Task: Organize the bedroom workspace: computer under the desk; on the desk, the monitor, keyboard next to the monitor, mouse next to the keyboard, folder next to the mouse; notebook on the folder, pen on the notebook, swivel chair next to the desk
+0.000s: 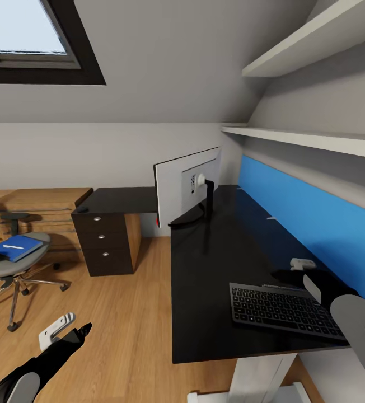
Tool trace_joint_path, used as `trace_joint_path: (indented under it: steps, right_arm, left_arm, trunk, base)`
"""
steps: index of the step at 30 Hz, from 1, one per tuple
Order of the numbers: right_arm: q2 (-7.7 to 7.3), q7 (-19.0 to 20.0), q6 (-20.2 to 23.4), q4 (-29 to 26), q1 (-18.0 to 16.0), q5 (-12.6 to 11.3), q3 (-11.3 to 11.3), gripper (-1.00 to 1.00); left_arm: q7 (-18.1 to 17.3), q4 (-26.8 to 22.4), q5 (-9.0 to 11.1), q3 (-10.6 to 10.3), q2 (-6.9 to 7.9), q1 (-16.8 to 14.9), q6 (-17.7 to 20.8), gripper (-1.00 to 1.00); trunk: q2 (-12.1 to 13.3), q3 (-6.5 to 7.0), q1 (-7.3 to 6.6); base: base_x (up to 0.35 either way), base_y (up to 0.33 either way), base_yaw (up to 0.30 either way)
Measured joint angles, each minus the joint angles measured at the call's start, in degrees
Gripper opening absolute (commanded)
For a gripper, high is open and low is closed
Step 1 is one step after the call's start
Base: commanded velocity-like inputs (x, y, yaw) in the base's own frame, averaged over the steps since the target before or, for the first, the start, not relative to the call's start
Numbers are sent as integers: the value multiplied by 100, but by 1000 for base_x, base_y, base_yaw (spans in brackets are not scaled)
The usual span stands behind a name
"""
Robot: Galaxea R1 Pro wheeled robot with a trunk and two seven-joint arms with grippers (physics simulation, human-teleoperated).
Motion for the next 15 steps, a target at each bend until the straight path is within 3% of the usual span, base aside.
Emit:
trace_joint_path:
  steps: [6, 8, 15]
  right_arm:
    - [0, -644, 98, 16, 0, -15, -17, 100]
    - [5, -1180, 120, 12, -1, -68, -42, 100]
    - [14, -1365, 126, 8, -1, -97, -50, 100]
  left_arm:
    - [-1, 0, -3, 2, 1, 0, -3, 100]
    - [-1, 0, -4, -1, 1, 0, -4, 100]
    - [-1, 0, -4, -5, -3, 0, -6, 100]
  trunk:
    - [0, 0, 0]
    - [0, 0, 0]
    - [-1, 0, -2]
  base:
    - [0, 0, 0]
    - [33, 0, 0]
    - [165, 0, 0]
